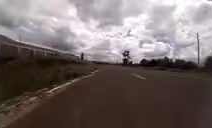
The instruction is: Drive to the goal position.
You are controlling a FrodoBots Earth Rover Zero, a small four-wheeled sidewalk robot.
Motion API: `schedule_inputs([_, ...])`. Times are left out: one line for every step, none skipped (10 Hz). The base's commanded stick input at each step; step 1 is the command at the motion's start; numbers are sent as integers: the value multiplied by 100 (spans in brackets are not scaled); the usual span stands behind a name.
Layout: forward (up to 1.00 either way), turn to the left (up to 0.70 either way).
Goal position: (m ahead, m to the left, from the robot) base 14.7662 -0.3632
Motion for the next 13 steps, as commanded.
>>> schedule_inputs([100, 0])
schedule_inputs([100, 0])
schedule_inputs([100, 0])
schedule_inputs([100, 0])
schedule_inputs([100, 0])
schedule_inputs([100, 0])
schedule_inputs([100, 0])
schedule_inputs([100, 0])
schedule_inputs([100, 0])
schedule_inputs([100, 0])
schedule_inputs([100, 0])
schedule_inputs([100, 0])
schedule_inputs([100, 0])
